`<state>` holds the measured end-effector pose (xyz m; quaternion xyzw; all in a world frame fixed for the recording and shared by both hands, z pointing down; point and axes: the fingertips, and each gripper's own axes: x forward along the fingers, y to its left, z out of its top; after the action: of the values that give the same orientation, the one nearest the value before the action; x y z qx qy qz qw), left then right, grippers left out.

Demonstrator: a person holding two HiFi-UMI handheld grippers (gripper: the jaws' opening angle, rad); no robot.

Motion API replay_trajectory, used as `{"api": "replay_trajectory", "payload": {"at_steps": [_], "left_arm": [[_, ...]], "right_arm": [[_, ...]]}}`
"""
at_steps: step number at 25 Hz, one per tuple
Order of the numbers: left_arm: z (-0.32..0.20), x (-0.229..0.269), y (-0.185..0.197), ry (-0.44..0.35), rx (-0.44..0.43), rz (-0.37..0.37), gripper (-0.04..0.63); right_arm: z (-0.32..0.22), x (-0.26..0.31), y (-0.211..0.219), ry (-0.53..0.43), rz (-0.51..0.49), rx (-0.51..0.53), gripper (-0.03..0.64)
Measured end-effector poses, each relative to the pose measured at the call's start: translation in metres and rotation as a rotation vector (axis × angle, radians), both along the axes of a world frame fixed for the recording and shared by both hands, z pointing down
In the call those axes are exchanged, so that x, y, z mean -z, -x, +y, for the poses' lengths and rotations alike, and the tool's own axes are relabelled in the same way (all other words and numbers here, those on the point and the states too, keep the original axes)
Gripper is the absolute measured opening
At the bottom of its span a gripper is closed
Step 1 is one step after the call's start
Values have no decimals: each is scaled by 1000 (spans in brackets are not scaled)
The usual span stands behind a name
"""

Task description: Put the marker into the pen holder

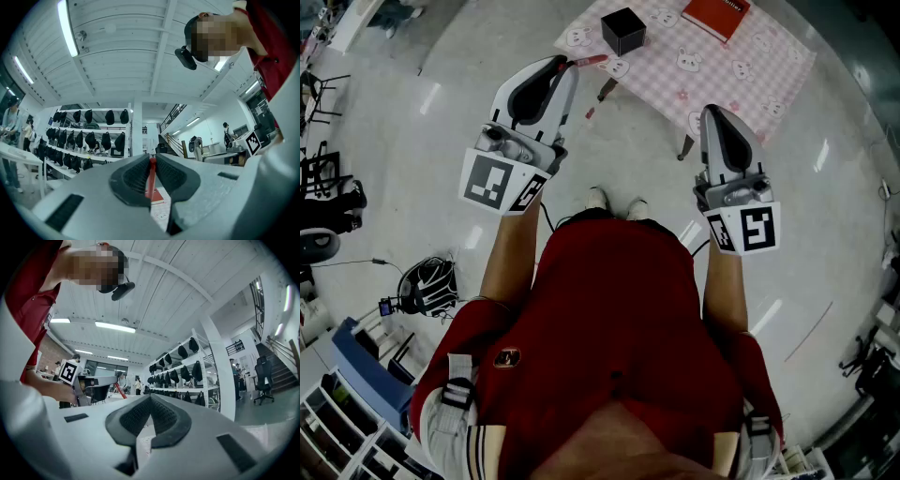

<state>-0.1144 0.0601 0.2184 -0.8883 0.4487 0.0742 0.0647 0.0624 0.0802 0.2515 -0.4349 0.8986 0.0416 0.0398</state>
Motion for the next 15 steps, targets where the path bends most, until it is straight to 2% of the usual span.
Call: {"api": "replay_trajectory", "payload": {"at_steps": [15], "left_arm": [[-16, -6, 33, -14, -53, 16, 48]], "right_arm": [[-13, -3, 36, 11, -3, -51, -2]]}}
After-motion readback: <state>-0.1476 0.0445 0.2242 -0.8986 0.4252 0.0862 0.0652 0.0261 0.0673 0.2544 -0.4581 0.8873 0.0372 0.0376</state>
